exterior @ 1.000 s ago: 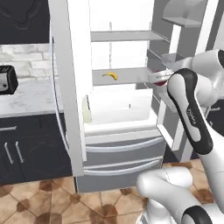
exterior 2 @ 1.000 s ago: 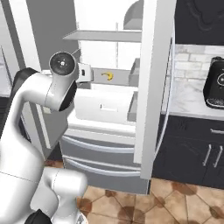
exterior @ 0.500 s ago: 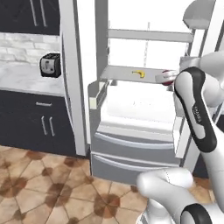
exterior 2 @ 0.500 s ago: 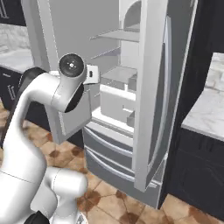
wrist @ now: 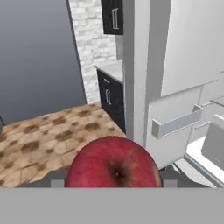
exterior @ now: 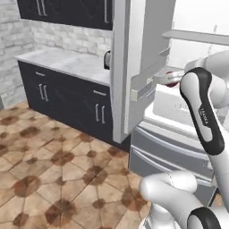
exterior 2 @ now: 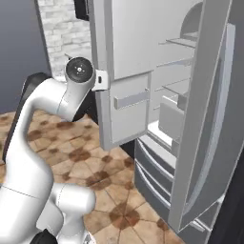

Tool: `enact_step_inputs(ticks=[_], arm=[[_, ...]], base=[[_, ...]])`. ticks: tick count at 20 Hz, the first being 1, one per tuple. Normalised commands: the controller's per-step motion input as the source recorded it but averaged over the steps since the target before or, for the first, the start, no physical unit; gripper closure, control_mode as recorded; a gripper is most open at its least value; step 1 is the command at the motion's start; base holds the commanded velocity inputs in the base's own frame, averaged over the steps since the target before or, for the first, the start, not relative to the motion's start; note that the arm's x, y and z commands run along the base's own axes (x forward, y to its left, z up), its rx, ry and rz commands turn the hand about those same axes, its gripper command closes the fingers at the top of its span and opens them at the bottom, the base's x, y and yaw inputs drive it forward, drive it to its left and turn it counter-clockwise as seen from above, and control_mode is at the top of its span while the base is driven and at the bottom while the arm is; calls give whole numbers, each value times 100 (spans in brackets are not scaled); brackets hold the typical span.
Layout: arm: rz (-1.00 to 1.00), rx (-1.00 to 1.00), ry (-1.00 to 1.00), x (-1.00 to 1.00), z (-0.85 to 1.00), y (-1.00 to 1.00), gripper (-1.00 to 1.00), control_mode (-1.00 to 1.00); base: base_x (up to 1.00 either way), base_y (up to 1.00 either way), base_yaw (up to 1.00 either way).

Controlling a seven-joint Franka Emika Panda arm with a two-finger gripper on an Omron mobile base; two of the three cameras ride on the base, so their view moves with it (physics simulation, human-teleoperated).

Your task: Retrieve the apple and banana from the fridge and place them into the bowl on the dining table.

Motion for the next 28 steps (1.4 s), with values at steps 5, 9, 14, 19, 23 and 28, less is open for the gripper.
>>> enact_step_inputs(ticks=[5,9,14,19,23,28], arm=[[0,0,0,0,0,0,100,100],[0,0,0,0,0,0,100,100],[0,0,0,0,0,0,100,100],[0,0,0,0,0,0,100,100],[0,0,0,0,0,0,100,100],[0,0,0,0,0,0,100,100]], base=[[-72,17,57],[-97,19,55],[-88,12,52],[-67,1,47],[-54,0,46],[-27,0,52]])
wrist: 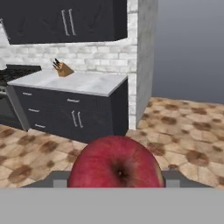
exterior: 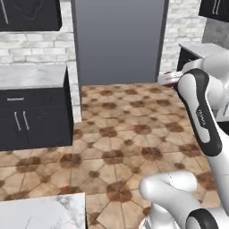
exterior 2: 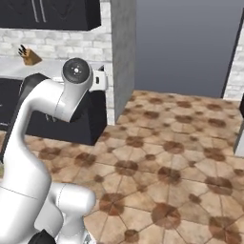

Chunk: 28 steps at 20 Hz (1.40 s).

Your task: Retrieve the apple and banana from the fridge and place them into the bowl on the dining table.

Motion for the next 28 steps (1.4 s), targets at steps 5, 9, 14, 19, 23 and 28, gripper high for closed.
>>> enact_step_inputs(ticks=[5,9,14,19,23,28], arm=[[0,0,0,0,0,0,100,100],[0,0,0,0,0,0,100,100],[0,0,0,0,0,0,100,100],[0,0,0,0,0,0,100,100],[0,0,0,0,0,0,100,100],[0,0,0,0,0,0,100,100]], base=[[-6,-1,53],[0,-17,51],[3,-23,49],[12,-28,45],[5,-27,44],[5,-28,44]])
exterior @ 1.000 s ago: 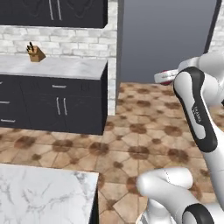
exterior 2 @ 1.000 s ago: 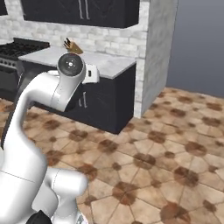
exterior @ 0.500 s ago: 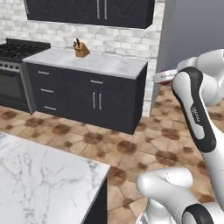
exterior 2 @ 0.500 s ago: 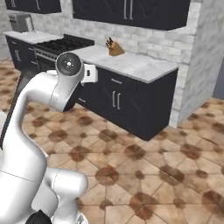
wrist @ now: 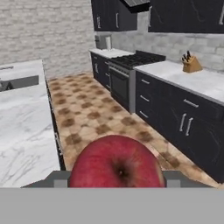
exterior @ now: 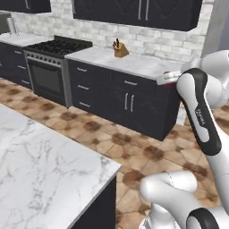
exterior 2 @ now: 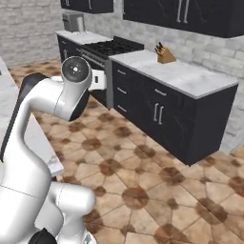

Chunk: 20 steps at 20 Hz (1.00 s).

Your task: Retrieve the apple and banana from the fridge and place them into the bowl on the dining table.

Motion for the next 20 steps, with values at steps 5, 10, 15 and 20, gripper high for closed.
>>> enact_step_inputs(ticks=[5,10,15,20], arm=[[0,0,0,0,0,0,100,100],[0,0,0,0,0,0,100,100],[0,0,0,0,0,0,100,100],[0,0,0,0,0,0,100,100]], base=[[2,-20,44],[-12,5,43],[-32,40,42],[-25,93,32]])
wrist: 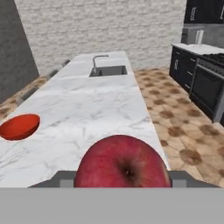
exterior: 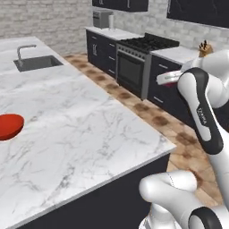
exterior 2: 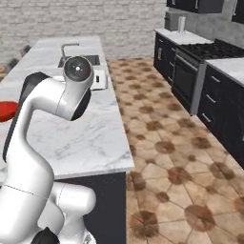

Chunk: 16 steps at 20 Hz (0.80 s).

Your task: Retrieve the apple and banana from the fridge and place them into the bowl on the dining table.

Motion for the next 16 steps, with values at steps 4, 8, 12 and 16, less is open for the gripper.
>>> enact_step_inputs(ticks=[4,8,12,16], arm=[[0,0,0,0,0,0,100,100],[0,0,0,0,0,0,100,100],[0,0,0,0,0,0,100,100],[0,0,0,0,0,0,100,100]], base=[[-6,100,20],[0,100,12],[0,100,12],[0,100,10]])
